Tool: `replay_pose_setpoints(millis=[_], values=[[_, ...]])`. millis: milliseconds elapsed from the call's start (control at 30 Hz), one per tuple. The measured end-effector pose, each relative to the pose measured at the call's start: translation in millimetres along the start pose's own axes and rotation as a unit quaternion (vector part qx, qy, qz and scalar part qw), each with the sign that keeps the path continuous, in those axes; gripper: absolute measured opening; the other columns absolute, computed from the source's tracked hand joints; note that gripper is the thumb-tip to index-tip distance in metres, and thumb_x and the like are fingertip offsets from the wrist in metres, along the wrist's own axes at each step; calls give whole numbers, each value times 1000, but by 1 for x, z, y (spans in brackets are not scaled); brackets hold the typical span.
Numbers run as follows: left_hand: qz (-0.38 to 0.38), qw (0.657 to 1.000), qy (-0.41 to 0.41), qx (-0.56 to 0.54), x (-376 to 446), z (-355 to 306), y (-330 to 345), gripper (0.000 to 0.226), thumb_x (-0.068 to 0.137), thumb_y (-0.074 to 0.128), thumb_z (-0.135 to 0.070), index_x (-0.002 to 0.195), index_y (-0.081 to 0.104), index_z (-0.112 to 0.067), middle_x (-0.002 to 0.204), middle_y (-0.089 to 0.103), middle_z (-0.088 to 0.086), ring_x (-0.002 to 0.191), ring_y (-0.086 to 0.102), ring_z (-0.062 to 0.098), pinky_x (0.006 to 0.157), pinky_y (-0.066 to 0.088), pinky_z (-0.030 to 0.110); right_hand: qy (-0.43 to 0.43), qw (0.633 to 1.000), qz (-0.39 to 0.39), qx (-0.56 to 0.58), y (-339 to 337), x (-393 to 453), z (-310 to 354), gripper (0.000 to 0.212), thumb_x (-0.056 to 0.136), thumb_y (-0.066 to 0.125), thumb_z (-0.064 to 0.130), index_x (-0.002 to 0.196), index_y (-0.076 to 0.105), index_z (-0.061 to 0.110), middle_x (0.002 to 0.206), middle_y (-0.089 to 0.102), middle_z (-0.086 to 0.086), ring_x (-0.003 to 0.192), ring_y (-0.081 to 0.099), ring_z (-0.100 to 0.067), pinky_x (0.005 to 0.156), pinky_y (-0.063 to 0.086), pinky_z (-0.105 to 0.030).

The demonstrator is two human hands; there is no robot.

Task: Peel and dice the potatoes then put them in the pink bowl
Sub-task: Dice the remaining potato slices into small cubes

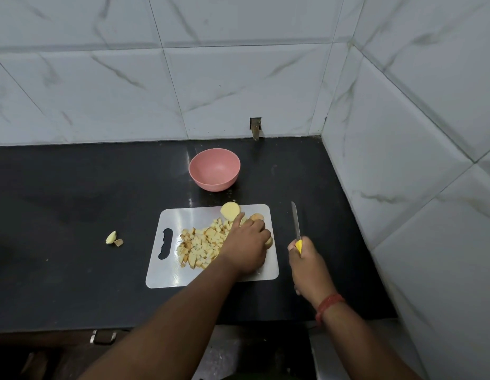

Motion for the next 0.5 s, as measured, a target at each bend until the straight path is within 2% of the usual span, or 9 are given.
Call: replay_pose_setpoints(millis=[133, 200, 300, 400, 500], values=[[-14, 1000, 15, -6, 3, 3, 0, 33, 100, 47, -36, 121, 64, -18, 125, 58, 4, 118, 53, 24, 123, 13, 51, -3, 1000, 14, -26, 3, -3, 3, 16, 101, 40, 30, 93, 47, 17, 72, 54, -4, 60, 53, -23, 56, 52, -42], [-23, 998, 27, -49, 3, 5, 7, 26, 98, 53, -24, 120, 64, -14, 124, 58, 7, 117, 53, 26, 121, 21, 42, -5, 999, 20, -39, 4, -3, 4, 17, 101, 40, 29, 94, 47, 16, 74, 55, -4, 63, 55, -24, 58, 53, -46], [-40, 987, 34, -155, 2, 7, 13, 29, 94, 56, -8, 122, 62, -10, 127, 57, 9, 118, 50, 26, 105, 36, 31, 8, 996, 44, -73, 5, -3, 4, 18, 101, 39, 30, 97, 47, 14, 80, 56, -4, 68, 56, -24, 59, 55, -43], [-34, 984, -4, -174, 0, 12, 15, 48, 96, 62, -23, 141, 51, -14, 143, 51, 6, 130, 45, 24, 118, 27, 34, 41, 989, 83, -118, 10, -5, 3, 20, 102, 35, 31, 101, 44, 13, 90, 57, -9, 67, 58, -26, 46, 52, -36], [-40, 991, -13, -127, 1, 14, 15, 48, 98, 59, -35, 141, 52, -16, 143, 52, 3, 126, 46, 22, 116, 24, 35, 52, 977, 106, -179, 18, -7, 1, 17, 103, 32, 25, 100, 40, 10, 89, 58, -14, 61, 61, -30, 46, 54, -40]])
Point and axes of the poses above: each hand's wrist, its own x-axis towards the middle knuckle, its own y-axis out of the palm, z = x × y, the point moved 3 cm from there along x, towards the middle knuckle
